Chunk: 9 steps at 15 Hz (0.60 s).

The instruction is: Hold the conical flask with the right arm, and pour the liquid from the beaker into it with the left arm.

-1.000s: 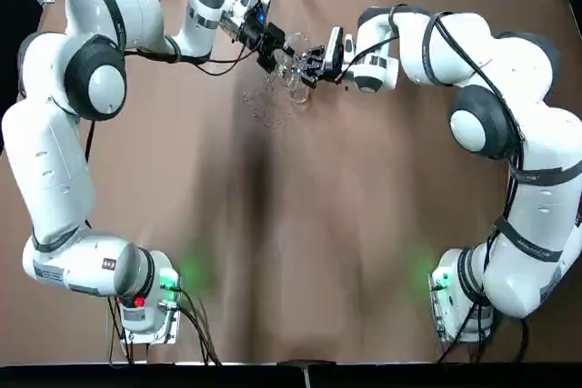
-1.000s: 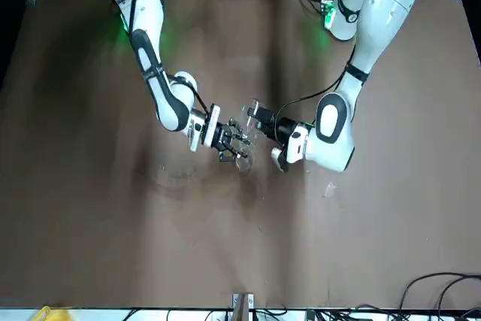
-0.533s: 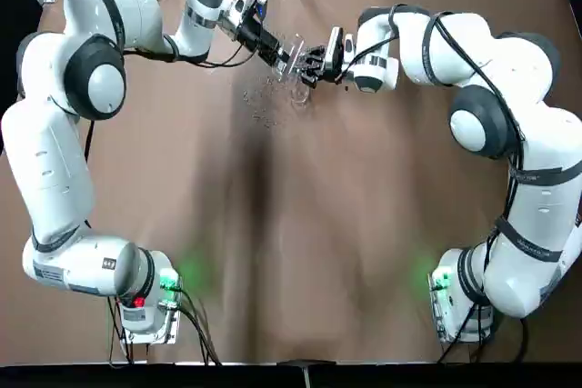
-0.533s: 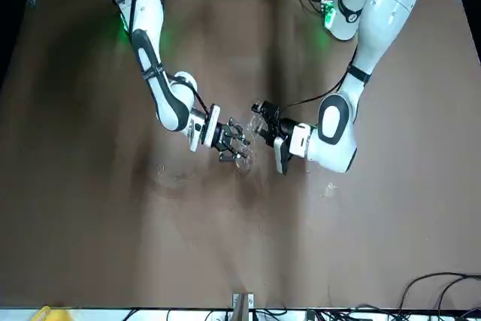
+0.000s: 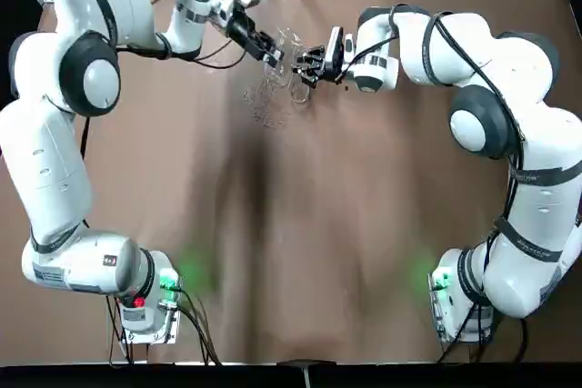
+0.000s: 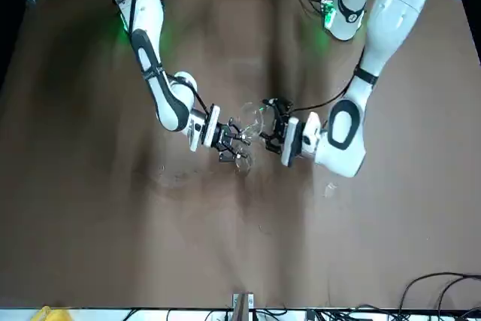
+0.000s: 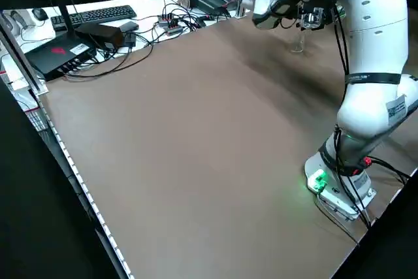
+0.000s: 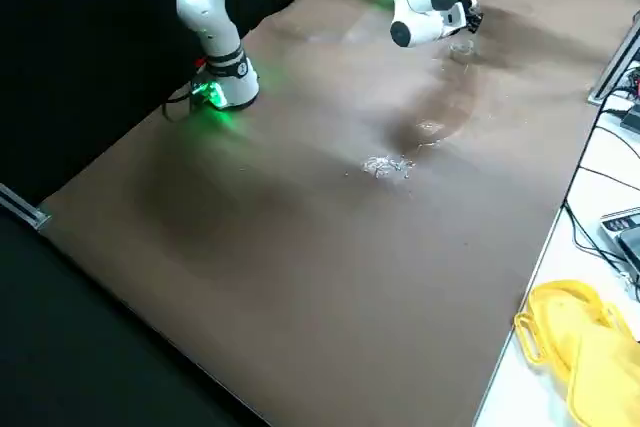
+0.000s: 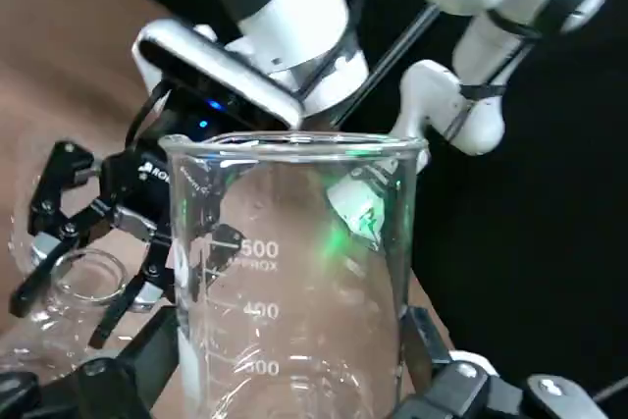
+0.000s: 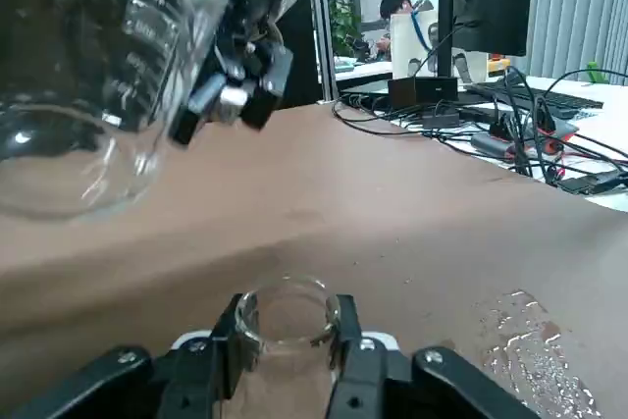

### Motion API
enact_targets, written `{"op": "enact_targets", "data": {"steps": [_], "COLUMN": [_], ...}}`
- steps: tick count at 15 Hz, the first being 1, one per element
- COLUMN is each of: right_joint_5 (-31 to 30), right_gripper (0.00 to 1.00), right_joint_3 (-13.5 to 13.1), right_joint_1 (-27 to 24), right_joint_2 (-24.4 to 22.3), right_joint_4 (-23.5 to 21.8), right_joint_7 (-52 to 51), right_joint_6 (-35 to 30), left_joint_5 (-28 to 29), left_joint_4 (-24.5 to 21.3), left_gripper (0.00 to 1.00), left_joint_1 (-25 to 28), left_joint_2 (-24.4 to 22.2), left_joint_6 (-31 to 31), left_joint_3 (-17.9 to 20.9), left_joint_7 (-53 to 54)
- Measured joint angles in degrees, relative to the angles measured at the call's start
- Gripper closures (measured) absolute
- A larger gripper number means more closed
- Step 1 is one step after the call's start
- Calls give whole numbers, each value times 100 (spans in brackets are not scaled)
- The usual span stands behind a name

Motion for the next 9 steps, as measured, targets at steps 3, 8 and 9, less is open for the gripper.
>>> {"op": "enact_targets", "data": {"steps": [3, 8, 9], "right_joint_5": [3, 10, 10], "right_gripper": [61, 61, 61], "right_joint_3": [-14, -117, -128], "right_joint_1": [0, -152, -249], "right_joint_2": [0, 0, 0], "right_joint_4": [1, -17, -27], "right_joint_7": [0, 1, 1], "right_joint_6": [5, 29, 30], "left_joint_5": [-48, -72, -72], "left_joint_4": [-2, -21, -20], "left_gripper": [4, 4, 4], "left_joint_1": [606, 1316, 1459], "left_joint_2": [48, 558, 689], "left_joint_6": [-655, -974, -978], "left_joint_3": [12, 37, 42], "left_joint_7": [1624, 3365, 3627]}}
